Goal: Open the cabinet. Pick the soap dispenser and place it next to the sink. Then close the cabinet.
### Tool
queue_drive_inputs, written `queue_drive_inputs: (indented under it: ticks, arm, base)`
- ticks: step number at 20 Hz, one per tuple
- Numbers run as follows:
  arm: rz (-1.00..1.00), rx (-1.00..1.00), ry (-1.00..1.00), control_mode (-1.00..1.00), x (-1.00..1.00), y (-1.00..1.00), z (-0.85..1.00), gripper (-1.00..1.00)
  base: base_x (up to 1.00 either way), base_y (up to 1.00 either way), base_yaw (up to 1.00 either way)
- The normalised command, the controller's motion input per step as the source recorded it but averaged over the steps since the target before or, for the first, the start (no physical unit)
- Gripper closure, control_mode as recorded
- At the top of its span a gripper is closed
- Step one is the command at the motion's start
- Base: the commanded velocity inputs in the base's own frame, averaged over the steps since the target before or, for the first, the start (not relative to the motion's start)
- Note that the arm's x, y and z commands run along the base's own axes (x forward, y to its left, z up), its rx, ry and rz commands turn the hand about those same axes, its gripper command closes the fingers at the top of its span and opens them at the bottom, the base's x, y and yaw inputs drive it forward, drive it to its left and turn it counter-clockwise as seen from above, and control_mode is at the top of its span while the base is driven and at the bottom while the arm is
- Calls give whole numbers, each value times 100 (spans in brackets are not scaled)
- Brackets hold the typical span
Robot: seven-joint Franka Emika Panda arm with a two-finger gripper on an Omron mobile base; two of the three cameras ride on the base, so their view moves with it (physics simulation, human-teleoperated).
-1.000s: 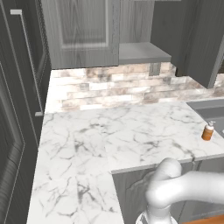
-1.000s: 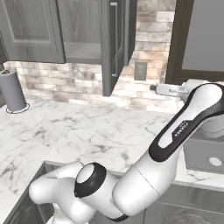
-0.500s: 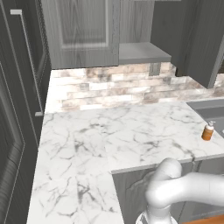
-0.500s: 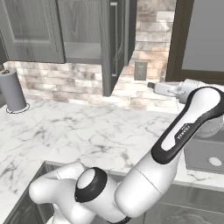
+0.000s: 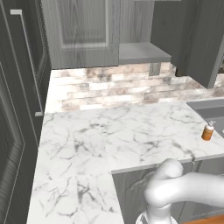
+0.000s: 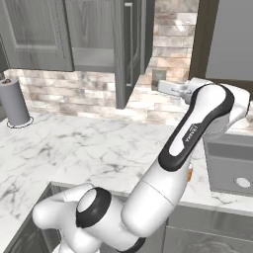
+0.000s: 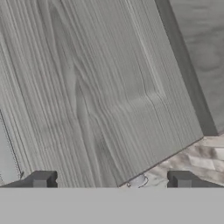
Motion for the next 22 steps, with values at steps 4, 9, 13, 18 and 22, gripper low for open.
queue_drive_inputs:
  ticks: [4,9,13,18,22]
  arm:
    - [0,7,-3,-100,0,38,40,-100]
    - [2,7,-4,-100,0,44,34,-100]
    - [3,5,-4,-100,0,44,23,-100]
    - [4,3,-1,-100,-5,53,16,-100]
    - [3,0,0,-100,-7,61,16,-100]
  base:
    - [0,0,0]
    - [0,0,0]
    - [0,0,0]
    - [0,0,0]
    - [0,0,0]
